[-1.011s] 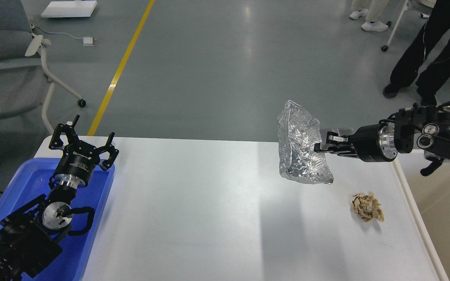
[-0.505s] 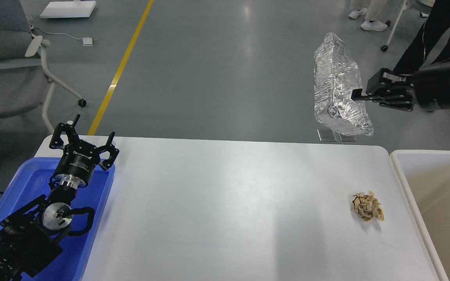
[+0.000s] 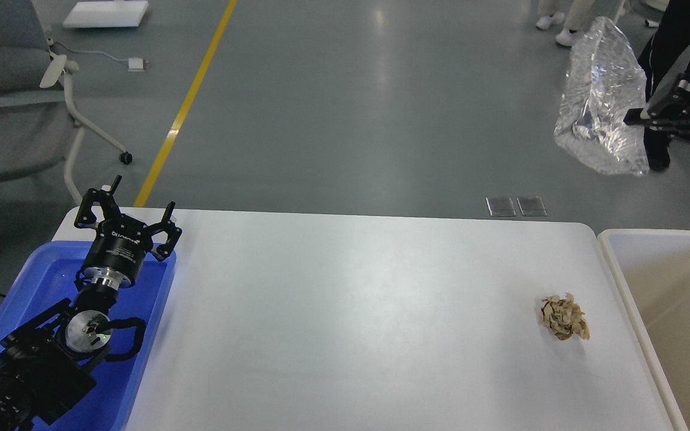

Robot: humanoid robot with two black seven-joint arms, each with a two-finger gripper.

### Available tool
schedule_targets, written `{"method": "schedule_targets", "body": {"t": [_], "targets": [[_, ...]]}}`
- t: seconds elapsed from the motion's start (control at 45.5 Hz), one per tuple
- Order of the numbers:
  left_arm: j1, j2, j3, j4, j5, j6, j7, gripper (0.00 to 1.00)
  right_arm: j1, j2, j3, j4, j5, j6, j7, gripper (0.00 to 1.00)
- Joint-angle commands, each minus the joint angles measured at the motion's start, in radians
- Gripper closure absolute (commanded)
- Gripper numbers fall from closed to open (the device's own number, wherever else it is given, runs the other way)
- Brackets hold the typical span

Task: Tidy desktop
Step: 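Lift the foil bag with the right gripper and carry it toward the white bin, then release the foil bag into the white bin and withdraw the right arm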

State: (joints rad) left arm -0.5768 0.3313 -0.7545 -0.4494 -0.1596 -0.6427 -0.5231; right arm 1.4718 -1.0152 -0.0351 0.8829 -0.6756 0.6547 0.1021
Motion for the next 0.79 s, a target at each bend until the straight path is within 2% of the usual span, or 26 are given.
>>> {"method": "schedule_targets", "body": {"t": [0.0, 0.132, 0.352, 0.527, 0.769], "targets": [[0.0, 0.0, 0.001, 0.0, 0.0, 0.0, 0.0, 0.0, -0.086, 0.009, -0.002, -0.315, 0.004, -0.013, 0.001, 1.0], [0.0, 0.0, 0.0, 0.0, 0.0, 0.0, 0.0, 0.0, -0.188, 0.035, 0.009, -0.508, 0.01, -0.047, 0.002, 1.0], [0.0, 0.0, 0.0, 0.0, 0.0, 0.0, 0.0, 0.0, -0.358, 0.15, 0.015, -0.8, 0.011, -0.13, 0.005, 1.0], [0.0, 0.0, 0.0, 0.0, 0.0, 0.0, 0.0, 0.0, -0.484, 0.198, 0.003, -0.857, 0.056, -0.28, 0.004, 1.0], [0.0, 0.0, 0.0, 0.0, 0.0, 0.0, 0.0, 0.0, -0.626, 0.322, 0.004, -0.915, 0.071, -0.5, -0.002, 1.0]]}}
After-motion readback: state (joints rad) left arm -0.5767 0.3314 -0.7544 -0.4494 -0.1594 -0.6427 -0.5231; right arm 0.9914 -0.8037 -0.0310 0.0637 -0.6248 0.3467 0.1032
